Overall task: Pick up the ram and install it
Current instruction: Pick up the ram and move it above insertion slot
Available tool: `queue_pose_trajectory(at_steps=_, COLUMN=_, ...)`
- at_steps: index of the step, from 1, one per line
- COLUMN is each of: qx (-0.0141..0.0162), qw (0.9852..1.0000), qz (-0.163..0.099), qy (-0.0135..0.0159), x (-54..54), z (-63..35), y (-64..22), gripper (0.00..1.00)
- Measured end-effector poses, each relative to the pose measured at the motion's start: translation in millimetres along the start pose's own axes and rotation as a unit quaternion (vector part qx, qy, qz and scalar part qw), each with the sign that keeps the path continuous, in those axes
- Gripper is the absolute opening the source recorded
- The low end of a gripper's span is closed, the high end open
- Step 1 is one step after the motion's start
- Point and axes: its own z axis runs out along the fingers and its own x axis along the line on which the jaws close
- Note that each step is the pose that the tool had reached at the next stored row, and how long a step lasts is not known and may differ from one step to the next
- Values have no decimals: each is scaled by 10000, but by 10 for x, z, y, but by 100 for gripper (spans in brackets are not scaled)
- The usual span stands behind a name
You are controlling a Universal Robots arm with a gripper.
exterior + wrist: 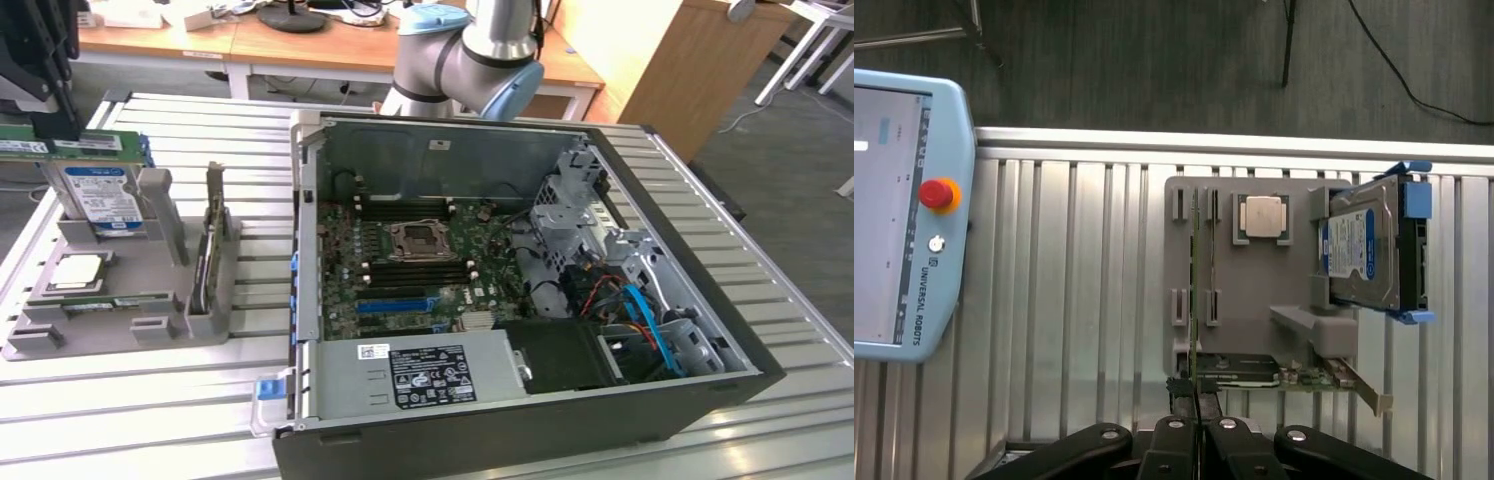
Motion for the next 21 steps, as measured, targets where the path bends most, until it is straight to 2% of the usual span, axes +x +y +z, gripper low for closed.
queue_pose_trajectory(at_steps=9, qx=-35, qw=10000, qz=0, qy=-1, x=0, z=-33, y=-55, gripper=12)
queue_pose_trajectory(at_steps=16, qx=-39, qw=10000, qz=0, qy=0, x=1, z=-37, y=-66, gripper=12)
queue_pose_trajectory(at_steps=21, qx=-38, qw=10000, qz=0, qy=0, x=1, z=-40, y=-130, gripper=12)
